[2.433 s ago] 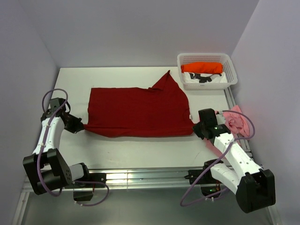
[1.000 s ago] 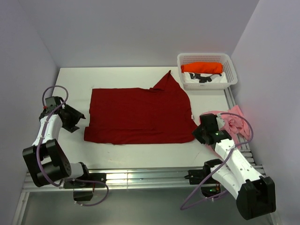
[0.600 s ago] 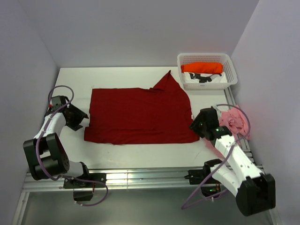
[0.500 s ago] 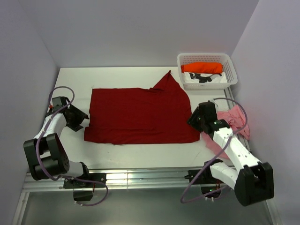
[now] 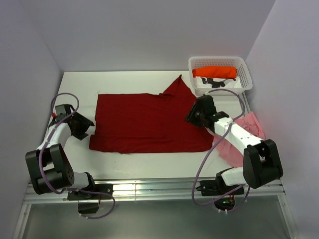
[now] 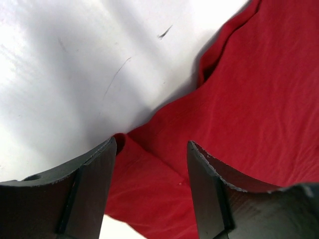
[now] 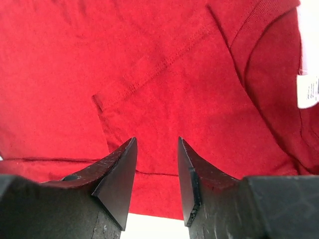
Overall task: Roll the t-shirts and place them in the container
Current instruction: Fold the tshirt
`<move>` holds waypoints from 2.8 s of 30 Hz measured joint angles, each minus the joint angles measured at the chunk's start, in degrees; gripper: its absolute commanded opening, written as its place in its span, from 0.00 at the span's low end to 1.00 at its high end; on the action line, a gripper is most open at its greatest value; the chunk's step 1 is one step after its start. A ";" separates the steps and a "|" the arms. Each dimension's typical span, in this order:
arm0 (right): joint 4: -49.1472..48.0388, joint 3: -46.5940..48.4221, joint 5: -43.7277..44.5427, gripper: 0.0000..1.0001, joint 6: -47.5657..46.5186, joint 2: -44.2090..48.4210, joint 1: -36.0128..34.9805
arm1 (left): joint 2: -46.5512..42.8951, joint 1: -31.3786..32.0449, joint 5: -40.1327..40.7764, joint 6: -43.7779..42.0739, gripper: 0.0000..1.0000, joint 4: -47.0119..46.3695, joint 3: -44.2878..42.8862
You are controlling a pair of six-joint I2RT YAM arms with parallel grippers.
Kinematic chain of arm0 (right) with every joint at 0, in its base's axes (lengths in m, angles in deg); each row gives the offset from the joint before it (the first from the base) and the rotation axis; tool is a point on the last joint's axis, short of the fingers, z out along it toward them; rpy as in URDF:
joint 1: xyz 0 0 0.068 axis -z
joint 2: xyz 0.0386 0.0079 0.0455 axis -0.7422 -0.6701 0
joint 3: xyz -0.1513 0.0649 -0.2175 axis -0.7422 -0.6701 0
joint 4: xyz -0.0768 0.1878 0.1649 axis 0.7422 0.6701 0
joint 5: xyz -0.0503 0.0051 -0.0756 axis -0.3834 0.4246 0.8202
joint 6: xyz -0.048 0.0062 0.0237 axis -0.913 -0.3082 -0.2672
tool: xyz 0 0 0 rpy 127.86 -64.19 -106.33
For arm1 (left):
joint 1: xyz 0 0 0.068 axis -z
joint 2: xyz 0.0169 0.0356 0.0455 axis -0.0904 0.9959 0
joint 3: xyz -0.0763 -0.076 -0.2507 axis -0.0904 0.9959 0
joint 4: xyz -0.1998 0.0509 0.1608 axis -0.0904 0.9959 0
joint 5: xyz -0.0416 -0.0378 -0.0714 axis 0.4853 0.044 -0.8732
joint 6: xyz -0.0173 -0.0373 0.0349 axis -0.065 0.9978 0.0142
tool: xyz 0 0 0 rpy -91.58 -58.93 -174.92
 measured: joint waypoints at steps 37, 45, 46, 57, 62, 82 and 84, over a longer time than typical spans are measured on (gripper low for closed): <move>-1.03 47.19 -1.44 0.49 19.61 -47.84 1.40 | -2.80 4.33 -5.68 2.91 0.66 -6.34 -5.73; -0.85 49.18 0.26 0.44 23.32 -51.04 1.40 | -2.43 4.33 -7.10 2.91 0.65 -6.64 -5.20; -0.79 49.35 0.68 0.43 23.63 -51.25 1.40 | -2.23 4.33 -7.28 2.91 0.65 -6.91 -5.16; -0.79 52.35 3.37 0.00 25.40 -53.40 1.33 | -1.73 4.33 -8.20 2.89 0.65 -7.41 -4.79; -1.38 56.15 2.86 0.00 25.40 -55.71 1.22 | -1.73 4.33 -8.17 2.86 0.65 -7.39 -4.79; -12.68 67.04 -3.26 0.00 19.08 -62.86 -0.76 | 4.74 4.33 -5.53 4.07 0.66 -7.65 -6.60; -12.70 64.28 -3.39 0.00 18.08 -61.83 -1.01 | 7.21 4.33 -4.87 4.68 0.66 -7.43 -8.63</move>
